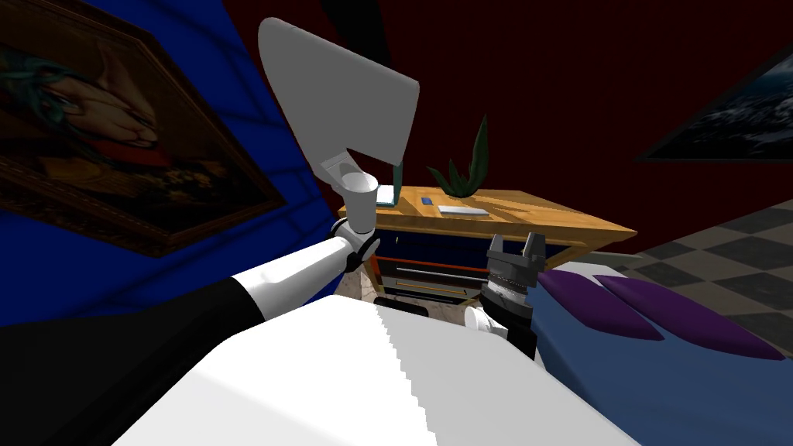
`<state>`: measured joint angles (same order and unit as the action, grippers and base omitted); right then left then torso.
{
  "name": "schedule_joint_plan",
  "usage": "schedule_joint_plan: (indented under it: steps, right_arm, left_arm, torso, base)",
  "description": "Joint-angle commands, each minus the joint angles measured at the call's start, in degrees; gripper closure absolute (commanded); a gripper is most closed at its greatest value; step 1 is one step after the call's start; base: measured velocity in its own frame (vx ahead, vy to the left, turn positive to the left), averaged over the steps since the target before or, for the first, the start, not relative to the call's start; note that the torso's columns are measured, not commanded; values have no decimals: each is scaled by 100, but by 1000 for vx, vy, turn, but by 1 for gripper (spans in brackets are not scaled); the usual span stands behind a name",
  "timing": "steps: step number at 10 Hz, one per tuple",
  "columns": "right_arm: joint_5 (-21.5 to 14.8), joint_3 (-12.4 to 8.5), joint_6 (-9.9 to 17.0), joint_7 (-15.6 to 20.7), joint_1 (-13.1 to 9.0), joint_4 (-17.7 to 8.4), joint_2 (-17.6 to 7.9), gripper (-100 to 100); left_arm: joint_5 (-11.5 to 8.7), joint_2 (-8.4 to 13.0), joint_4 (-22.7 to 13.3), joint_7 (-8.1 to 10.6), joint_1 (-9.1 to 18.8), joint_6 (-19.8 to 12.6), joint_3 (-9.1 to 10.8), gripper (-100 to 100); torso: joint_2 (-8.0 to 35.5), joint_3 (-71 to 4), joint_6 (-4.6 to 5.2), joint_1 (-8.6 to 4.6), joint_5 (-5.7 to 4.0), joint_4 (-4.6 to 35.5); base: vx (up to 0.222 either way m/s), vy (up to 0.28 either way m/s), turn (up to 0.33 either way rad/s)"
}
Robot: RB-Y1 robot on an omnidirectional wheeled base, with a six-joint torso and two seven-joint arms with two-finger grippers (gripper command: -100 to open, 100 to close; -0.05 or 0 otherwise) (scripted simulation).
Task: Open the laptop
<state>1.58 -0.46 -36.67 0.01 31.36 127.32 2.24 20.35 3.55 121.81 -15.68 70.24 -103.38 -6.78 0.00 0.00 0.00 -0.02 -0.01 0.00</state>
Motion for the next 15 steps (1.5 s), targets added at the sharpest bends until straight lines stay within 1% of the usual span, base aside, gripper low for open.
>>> schedule_joint_plan:
  steps: [1, 2, 3, 4, 5, 6, 7, 8, 9, 10, 11, 12, 13, 14, 15]
  right_arm:
    - [0, 0, 0, 0, 0, 0, 0, 0]
    - [0, 1, 0, 0, 0, 0, 1, 0]
    - [0, 1, 0, 0, 0, 0, 2, 0]
    - [0, 1, 0, 0, -1, 0, 2, 0]
    - [0, 1, 0, 0, -1, 0, 1, 0]
    - [0, 0, 0, 0, 0, 0, 0, 0]
    - [0, 0, 0, 0, 0, 0, 0, 0]
    - [0, 1, 0, 0, -1, 0, 1, 0]
    - [0, 2, 0, 0, -1, 0, 2, 0]
    - [0, 1, 0, 0, 0, 0, 1, 0]
    - [0, 1, 0, 0, 0, 0, 1, 0]
    - [0, 0, 0, 0, 0, 0, 0, 0]
    - [0, 0, 0, 0, 0, 0, 0, 0]
    - [0, 1, 0, 0, -1, 0, 1, 0]
    - [0, 1, 0, 0, 0, 0, 1, 0]
  left_arm:
    - [-282, 276, -249, 286, -277, 264, 163, -100]
    - [-470, 459, -249, 411, -479, 448, 163, -100]
    - [-612, 620, -249, 422, -653, 621, 163, -100]
    - [-739, 805, -249, 422, -663, 774, 163, -100]
    - [-739, 989, -249, 422, -663, 828, 163, -100]
    - [-739, 1076, -249, 422, -663, 828, 163, -100]
    - [-1045, 1305, -494, 694, -947, 1108, 330, -100]
    - [-1161, 1457, -494, 831, -1076, 1233, 330, -100]
    - [-1368, 1663, -494, 845, -1204, 1403, 330, -100]
    - [-1482, 1843, -494, 845, -1293, 1563, 330, -100]
    - [-1482, 2030, -494, 845, -1336, 1680, 330, -100]
    - [-1482, 2162, -494, 845, -1336, 1680, 330, -100]
    - [-1759, 2345, -740, 1130, -1547, 1959, 496, -100]
    - [-1861, 2489, -740, 1268, -1650, 2114, 496, -100]
    - [-2006, 2657, -740, 1268, -1755, 2284, 496, -100]
  torso:
    - [3, 1, -1, 0, 1, 0]
    - [-1, -2, 0, -34, -5, -2]
    - [-3, -6, 3, -37, -10, -8]
    - [-9, -13, 4, -10, -3, -15]
    - [-13, -11, 1, 18, 4, -9]
    - [-11, -7, -1, 35, 9, -4]
    - [-8, -5, -2, 32, 9, -2]
    - [-12, -22, -10, -4, 13, -31]
    - [-28, -37, -11, -3, 13, -45]
    - [-38, -44, 2, 13, 12, -50]
    - [-48, -50, 1, 35, 18, -51]
    - [-56, -49, -8, 54, 24, -42]
    - [-58, -47, -11, 58, 25, -36]
    - [-61, -61, -15, 27, 30, -61]
    - [-71, -68, -12, 15, 24, -66]
  base:
    - [7, -117, -37]
    - [4, -135, 6]
    - [-13, -89, 7]
    - [-23, -46, -7]
    - [-15, -7, -7]
    - [-2, 9, -1]
    - [6, -102, -60]
    - [-13, -145, 1]
    - [-16, -92, 42]
    - [-6, -32, -6]
    - [-9, 2, -23]
    - [-7, 9, -6]
    - [-24, -107, -45]
    - [-12, -158, 2]
    - [15, -89, 29]
